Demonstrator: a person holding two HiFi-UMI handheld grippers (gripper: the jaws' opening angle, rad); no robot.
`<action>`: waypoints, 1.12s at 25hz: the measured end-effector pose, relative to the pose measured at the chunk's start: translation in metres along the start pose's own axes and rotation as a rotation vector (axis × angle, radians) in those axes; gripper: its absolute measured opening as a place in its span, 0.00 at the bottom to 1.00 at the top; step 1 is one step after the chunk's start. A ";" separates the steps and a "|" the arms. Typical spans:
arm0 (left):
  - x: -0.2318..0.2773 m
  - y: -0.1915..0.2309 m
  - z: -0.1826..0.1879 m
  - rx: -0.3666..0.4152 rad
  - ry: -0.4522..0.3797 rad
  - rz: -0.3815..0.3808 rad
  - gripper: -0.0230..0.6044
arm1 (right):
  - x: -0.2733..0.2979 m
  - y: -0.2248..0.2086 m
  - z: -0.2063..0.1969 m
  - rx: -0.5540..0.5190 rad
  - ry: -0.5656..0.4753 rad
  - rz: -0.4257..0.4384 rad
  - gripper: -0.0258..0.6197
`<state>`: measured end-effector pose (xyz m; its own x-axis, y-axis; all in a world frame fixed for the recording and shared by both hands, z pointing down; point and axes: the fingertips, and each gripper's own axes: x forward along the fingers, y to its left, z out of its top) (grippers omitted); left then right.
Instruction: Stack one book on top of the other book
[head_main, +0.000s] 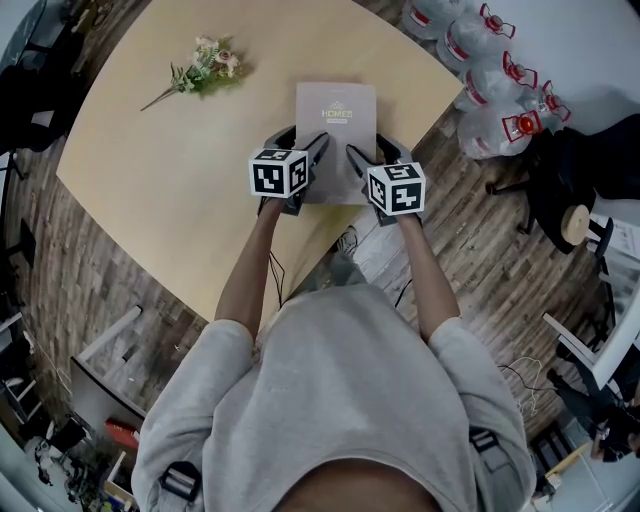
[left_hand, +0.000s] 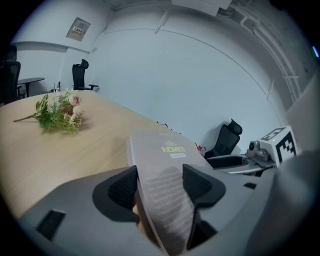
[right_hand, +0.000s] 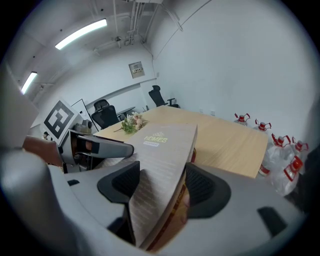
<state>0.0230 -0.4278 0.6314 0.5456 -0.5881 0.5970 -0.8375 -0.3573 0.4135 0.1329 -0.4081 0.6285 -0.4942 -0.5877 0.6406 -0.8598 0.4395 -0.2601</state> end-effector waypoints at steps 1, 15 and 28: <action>0.000 0.000 0.000 0.000 0.000 -0.001 0.48 | 0.000 0.000 0.000 0.001 -0.002 0.000 0.49; -0.006 -0.002 0.002 0.017 -0.015 0.000 0.57 | -0.007 -0.001 0.000 0.031 -0.028 -0.039 0.51; -0.058 -0.010 0.022 0.133 -0.095 0.047 0.56 | -0.053 0.011 0.019 -0.028 -0.130 -0.066 0.47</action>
<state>-0.0009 -0.4062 0.5778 0.5061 -0.6698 0.5434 -0.8618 -0.4170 0.2888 0.1475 -0.3851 0.5775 -0.4505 -0.6981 0.5565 -0.8881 0.4144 -0.1989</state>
